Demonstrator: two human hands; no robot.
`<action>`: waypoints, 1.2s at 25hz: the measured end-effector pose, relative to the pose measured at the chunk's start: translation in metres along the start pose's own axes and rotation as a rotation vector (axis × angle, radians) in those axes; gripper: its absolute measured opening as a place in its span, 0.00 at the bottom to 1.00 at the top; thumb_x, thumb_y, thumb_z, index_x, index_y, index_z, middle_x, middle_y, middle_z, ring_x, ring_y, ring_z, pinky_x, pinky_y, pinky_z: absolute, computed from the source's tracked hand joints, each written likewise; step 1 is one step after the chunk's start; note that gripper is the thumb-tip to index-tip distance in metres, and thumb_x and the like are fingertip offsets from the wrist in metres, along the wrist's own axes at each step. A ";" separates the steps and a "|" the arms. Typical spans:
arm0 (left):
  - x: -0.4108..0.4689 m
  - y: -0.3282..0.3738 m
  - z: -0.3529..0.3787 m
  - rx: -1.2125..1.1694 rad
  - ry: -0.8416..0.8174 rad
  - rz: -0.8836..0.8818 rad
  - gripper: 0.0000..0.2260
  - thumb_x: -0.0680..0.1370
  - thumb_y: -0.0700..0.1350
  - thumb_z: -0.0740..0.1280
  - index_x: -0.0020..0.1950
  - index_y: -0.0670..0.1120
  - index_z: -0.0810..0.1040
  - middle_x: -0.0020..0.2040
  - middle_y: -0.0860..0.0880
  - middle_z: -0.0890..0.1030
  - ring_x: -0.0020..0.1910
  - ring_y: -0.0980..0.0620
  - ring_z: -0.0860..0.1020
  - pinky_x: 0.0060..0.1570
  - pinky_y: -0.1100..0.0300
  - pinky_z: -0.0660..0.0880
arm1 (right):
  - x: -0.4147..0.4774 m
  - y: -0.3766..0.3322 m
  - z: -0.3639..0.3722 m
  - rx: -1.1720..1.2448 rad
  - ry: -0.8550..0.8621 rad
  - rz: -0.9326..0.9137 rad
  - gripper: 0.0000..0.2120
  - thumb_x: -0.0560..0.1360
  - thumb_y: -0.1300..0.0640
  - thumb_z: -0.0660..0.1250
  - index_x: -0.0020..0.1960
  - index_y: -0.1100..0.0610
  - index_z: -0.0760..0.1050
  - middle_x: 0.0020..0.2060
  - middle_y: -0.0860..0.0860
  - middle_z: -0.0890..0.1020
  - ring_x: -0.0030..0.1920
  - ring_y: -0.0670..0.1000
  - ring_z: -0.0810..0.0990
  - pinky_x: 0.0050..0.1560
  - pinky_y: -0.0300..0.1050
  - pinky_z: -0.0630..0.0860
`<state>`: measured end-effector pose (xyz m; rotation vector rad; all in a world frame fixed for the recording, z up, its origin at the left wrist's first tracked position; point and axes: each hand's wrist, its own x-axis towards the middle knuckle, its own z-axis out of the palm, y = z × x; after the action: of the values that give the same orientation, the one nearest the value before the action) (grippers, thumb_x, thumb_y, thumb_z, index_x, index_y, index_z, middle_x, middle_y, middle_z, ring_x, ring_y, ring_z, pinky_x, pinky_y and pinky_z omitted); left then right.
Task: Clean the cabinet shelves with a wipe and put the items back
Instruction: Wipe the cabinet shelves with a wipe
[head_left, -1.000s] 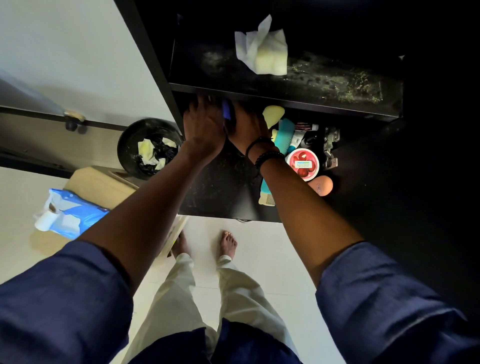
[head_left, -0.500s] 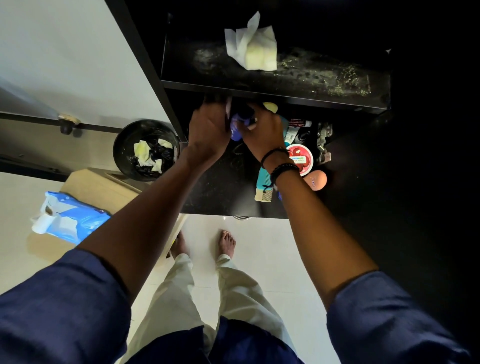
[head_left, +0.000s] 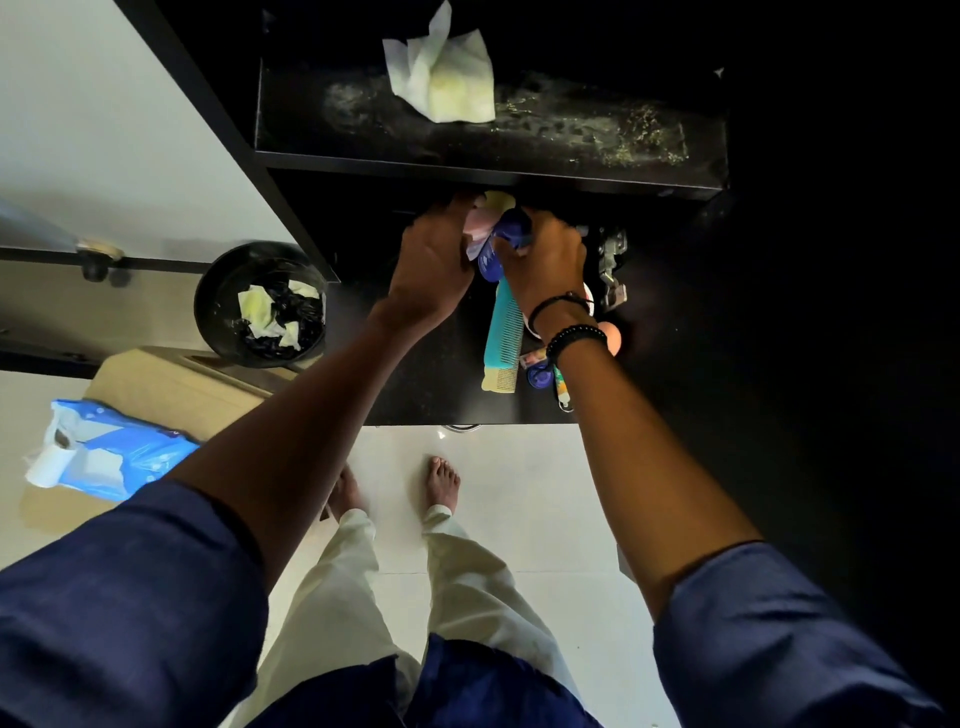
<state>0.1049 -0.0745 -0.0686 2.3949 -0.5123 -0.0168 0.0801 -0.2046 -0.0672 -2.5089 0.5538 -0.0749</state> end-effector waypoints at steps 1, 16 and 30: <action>0.003 -0.003 0.002 -0.010 0.000 0.001 0.19 0.74 0.39 0.66 0.64 0.40 0.74 0.56 0.42 0.80 0.55 0.43 0.79 0.55 0.55 0.73 | 0.001 -0.001 0.000 -0.004 0.000 0.001 0.14 0.73 0.53 0.69 0.56 0.60 0.78 0.52 0.59 0.82 0.55 0.61 0.78 0.53 0.49 0.72; 0.023 -0.009 0.009 0.067 -0.042 -0.110 0.14 0.79 0.44 0.63 0.61 0.38 0.77 0.58 0.40 0.80 0.58 0.42 0.77 0.54 0.60 0.65 | 0.004 -0.004 0.000 0.043 -0.002 0.148 0.19 0.73 0.50 0.70 0.56 0.63 0.76 0.55 0.59 0.79 0.58 0.60 0.75 0.56 0.48 0.69; -0.017 -0.026 0.010 -0.148 -0.022 -0.113 0.23 0.74 0.37 0.65 0.69 0.39 0.69 0.63 0.38 0.73 0.61 0.39 0.73 0.58 0.50 0.71 | -0.033 -0.079 -0.044 0.207 0.539 -0.395 0.13 0.73 0.49 0.71 0.49 0.59 0.79 0.45 0.53 0.79 0.44 0.51 0.78 0.42 0.44 0.76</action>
<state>0.0972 -0.0572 -0.0948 2.2777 -0.3717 -0.1272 0.0715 -0.1544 0.0148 -2.3465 0.2244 -0.9271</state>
